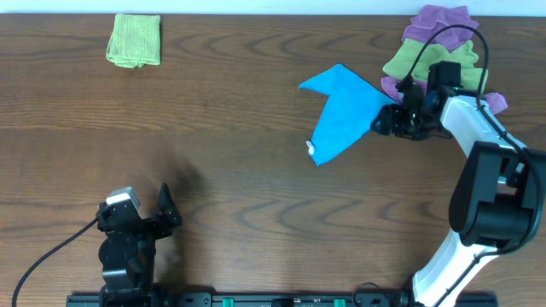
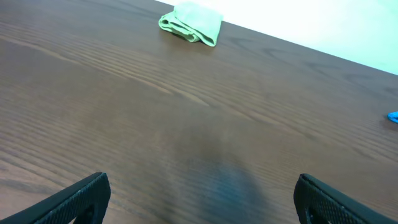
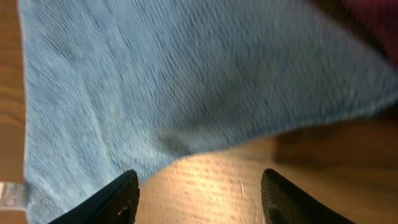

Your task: Fold the cloth

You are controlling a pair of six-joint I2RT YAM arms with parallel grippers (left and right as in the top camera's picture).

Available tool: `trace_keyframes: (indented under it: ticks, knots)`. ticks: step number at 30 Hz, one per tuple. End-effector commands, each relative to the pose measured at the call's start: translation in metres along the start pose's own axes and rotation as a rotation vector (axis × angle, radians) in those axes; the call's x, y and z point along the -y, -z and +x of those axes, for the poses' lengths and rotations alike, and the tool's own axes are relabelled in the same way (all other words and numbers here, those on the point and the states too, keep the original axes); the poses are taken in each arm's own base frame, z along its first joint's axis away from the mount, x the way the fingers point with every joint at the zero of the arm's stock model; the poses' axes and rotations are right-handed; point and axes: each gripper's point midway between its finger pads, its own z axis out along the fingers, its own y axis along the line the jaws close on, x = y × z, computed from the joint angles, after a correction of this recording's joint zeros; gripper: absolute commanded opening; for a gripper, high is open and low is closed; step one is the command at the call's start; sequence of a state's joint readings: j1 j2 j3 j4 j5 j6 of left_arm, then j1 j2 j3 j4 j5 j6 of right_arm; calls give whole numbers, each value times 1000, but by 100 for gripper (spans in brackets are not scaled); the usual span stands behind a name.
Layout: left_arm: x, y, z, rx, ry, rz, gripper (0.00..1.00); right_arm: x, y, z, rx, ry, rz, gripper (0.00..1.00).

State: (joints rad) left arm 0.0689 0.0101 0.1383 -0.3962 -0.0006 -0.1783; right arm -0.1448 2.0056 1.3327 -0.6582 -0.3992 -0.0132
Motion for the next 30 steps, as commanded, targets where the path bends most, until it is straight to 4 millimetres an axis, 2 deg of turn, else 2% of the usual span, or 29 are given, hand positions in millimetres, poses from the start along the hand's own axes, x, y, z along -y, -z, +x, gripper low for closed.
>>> trace_keyframes:
  ticks: [1, 5, 11, 14, 18, 20, 24, 28, 30]
  knots:
    - [-3, -3, 8, -17, -20, -10, 95, -2, -5, -5, 18, -50, -27, 64]
    - [-3, -3, 8, -17, -20, -10, 95, 1, -15, -8, 24, -84, -34, 64]
    - [-3, -3, 8, -17, -20, -11, 95, 0, -24, -9, 25, -92, -49, 47]
    - [-3, -3, 8, -17, -20, -11, 95, -1, -24, -13, 40, -97, -51, 32]
    - [-3, -3, 8, -17, -20, -11, 95, -3, -24, -18, 61, -106, -61, 4]
    - [-3, -3, 8, -17, -20, -10, 95, -7, -23, -21, 66, -113, -81, 1]
    - [-3, -3, 8, -17, -20, -11, 95, -27, -13, -35, 90, -81, -145, 1]
    - [-3, -3, 8, -17, -20, -10, 96, -68, 12, -60, 131, 31, -168, 1]
    - [-3, -3, 8, -17, -20, -10, 95, -95, 29, -75, 163, 108, -170, 1]
